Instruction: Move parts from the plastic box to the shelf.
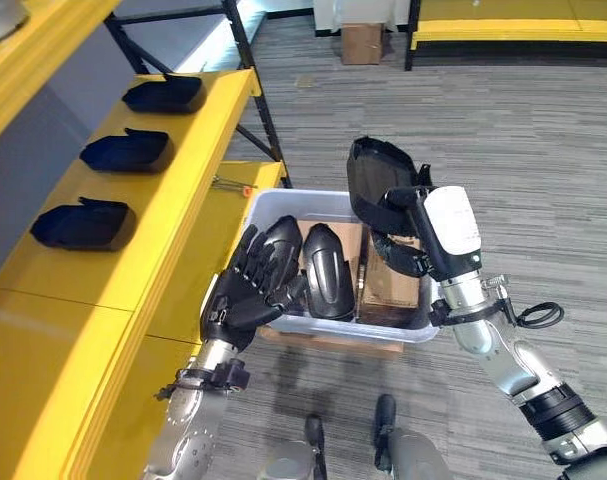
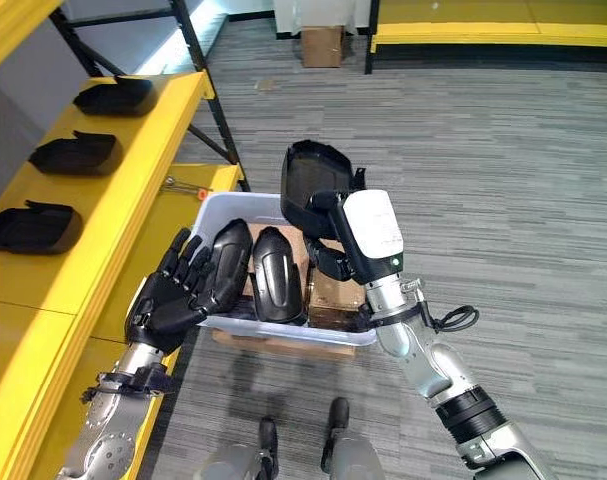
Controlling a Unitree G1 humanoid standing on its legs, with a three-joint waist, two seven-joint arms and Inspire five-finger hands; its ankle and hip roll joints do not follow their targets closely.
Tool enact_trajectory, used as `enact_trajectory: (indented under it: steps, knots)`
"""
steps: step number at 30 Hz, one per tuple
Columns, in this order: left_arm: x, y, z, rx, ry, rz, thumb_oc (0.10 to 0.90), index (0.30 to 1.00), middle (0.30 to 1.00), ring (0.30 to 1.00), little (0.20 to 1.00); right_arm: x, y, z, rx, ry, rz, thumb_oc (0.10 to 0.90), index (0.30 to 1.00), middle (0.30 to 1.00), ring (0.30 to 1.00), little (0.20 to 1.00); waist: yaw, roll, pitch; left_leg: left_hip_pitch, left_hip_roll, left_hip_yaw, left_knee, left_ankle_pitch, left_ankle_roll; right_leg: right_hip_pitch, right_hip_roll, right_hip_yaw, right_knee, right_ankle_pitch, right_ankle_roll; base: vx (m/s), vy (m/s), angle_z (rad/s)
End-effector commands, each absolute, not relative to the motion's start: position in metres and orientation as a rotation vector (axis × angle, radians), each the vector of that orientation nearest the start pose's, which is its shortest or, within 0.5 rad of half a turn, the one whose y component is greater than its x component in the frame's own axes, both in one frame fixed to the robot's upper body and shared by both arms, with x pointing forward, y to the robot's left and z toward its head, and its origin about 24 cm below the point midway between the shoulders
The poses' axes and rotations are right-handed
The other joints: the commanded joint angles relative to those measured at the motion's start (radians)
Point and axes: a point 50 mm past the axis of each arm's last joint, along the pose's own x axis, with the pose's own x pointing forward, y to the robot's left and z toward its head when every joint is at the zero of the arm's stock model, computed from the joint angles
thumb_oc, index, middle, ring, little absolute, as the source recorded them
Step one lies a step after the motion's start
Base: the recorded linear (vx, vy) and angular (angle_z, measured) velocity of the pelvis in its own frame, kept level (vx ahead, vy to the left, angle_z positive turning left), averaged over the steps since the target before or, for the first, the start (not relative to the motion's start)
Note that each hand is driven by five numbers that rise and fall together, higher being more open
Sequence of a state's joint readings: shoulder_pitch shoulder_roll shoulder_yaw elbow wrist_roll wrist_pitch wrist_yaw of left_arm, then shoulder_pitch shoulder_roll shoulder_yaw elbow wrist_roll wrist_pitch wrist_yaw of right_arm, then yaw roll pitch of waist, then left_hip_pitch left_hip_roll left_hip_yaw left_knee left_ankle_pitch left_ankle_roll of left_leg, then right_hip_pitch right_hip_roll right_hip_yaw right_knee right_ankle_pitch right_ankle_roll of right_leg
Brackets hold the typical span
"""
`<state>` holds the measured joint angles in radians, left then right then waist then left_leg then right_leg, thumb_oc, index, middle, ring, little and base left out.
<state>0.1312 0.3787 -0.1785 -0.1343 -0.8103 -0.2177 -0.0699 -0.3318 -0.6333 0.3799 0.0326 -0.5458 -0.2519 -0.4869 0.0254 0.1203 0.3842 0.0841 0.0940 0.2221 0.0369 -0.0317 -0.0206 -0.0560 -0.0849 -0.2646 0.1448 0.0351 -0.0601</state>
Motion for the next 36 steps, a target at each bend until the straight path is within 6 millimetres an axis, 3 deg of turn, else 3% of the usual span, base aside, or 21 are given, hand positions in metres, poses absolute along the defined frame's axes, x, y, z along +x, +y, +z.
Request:
enact_trajectory:
  steps: [1, 2, 4, 10, 16, 21, 31, 32, 35, 36]
  knots:
    - [0.22, 0.178, 0.093, -0.434, -0.319, -0.335, 0.9, 1.0, 1.0, 1.0, 1.0, 0.257, -0.146, 0.18, -0.886, -1.054, -0.013, 0.4, 0.3, 0.3, 0.3, 0.3, -0.043, -0.051, -0.141, -0.006, 0.162, 0.186, 0.063, 0.132, -0.093, 0.141, -0.066, -0.143, -0.014, -0.161, 0.048, -0.2, -0.056, 1.6]
    - [0.221, 0.177, 0.094, -0.427, -0.332, -0.354, 0.9, 1.0, 1.0, 1.0, 1.0, 0.255, -0.151, 0.178, -0.891, -1.055, -0.024, 0.4, 0.3, 0.3, 0.3, 0.3, -0.056, -0.057, -0.139, -0.004, 0.166, 0.232, 0.086, 0.122, -0.092, 0.141, -0.065, -0.165, -0.017, -0.155, 0.048, -0.22, -0.057, 1.88]
    - [0.222, 0.178, 0.096, -0.427, -0.353, -0.358, 0.9, 1.0, 1.0, 1.0, 1.0, 0.253, -0.154, 0.175, -0.878, -1.058, -0.022, 0.4, 0.3, 0.3, 0.3, 0.3, -0.064, -0.067, -0.136, -0.001, 0.159, 0.264, 0.112, 0.104, -0.086, 0.14, -0.061, -0.178, -0.021, -0.148, 0.049, -0.2, -0.035, 1.29]
    - [0.231, 0.176, 0.104, -0.436, -0.381, -0.328, 0.9, 1.0, 1.0, 1.0, 1.0, 0.255, -0.143, 0.168, -0.837, -1.043, 0.052, 0.4, 0.3, 0.3, 0.3, 0.3, -0.058, -0.094, -0.153, 0.003, 0.123, 0.295, 0.114, 0.065, -0.064, 0.174, -0.047, -0.198, -0.075, -0.123, 0.057, -0.13, 0.096, 0.39]
    - [0.229, 0.177, 0.11, -0.402, -0.406, -0.265, 0.9, 1.0, 1.0, 1.0, 1.0, 0.248, -0.137, 0.175, -0.825, -1.105, 0.033, 0.4, 0.3, 0.3, 0.3, 0.3, -0.032, -0.104, -0.189, 0.042, 0.054, 0.265, -0.01, 0.02, -0.036, 0.223, -0.05, -0.196, -0.158, -0.073, 0.092, -0.07, 0.246, 0.18]
    - [0.226, 0.186, 0.112, -0.374, -0.414, -0.246, 0.9, 1.0, 1.0, 1.0, 1.0, 0.241, -0.131, 0.179, -0.836, -1.177, 0.023, 0.4, 0.3, 0.3, 0.3, 0.3, -0.006, -0.108, -0.206, 0.083, 0.013, 0.226, -0.097, 0.023, -0.027, 0.242, -0.048, -0.199, -0.203, -0.042, 0.124, -0.04, 0.155, 0.24]
    - [0.223, 0.192, 0.113, -0.369, -0.382, -0.254, 0.9, 1.0, 1.0, 1.0, 1.0, 0.244, -0.126, 0.187, -0.757, -1.109, 0.081, 0.4, 0.3, 0.3, 0.3, 0.3, 0.059, -0.13, -0.22, 0.07, -0.05, 0.139, -0.124, -0.007, 0.006, 0.244, -0.067, -0.219, -0.209, -0.008, 0.182, -0.05, 0.128, 0.33]
    - [0.225, 0.191, 0.114, -0.363, -0.374, -0.274, 0.9, 1.0, 1.0, 1.0, 1.0, 0.247, -0.127, 0.186, -0.738, -1.077, 0.08, 0.4, 0.3, 0.3, 0.3, 0.3, 0.06, -0.132, -0.217, 0.06, -0.059, 0.106, -0.124, -0.008, 0.019, 0.233, -0.074, -0.186, -0.179, -0.023, 0.186, -0.05, 0.023, 0.63]
    - [0.231, 0.176, 0.11, -0.363, -0.336, -0.392, 0.9, 1.0, 1.0, 1.0, 1.0, 0.247, -0.133, 0.176, -0.759, -1.008, 0.007, 0.4, 0.3, 0.3, 0.3, 0.3, 0.015, -0.133, -0.205, 0.027, -0.089, -0.048, -0.124, 0.006, 0.066, 0.155, -0.051, 0.048, -0.118, -0.023, 0.175, 0.03, -0.06, 1.34]
    - [0.231, 0.174, 0.11, -0.366, -0.33, -0.411, 0.9, 1.0, 1.0, 1.0, 1.0, 0.247, -0.135, 0.175, -0.767, -1.003, -0.005, 0.4, 0.3, 0.3, 0.3, 0.3, 0.005, -0.134, -0.207, 0.02, -0.091, -0.073, -0.124, 0.007, 0.069, 0.142, -0.044, 0.089, -0.122, -0.012, 0.176, 0.09, -0.118, 1.54]
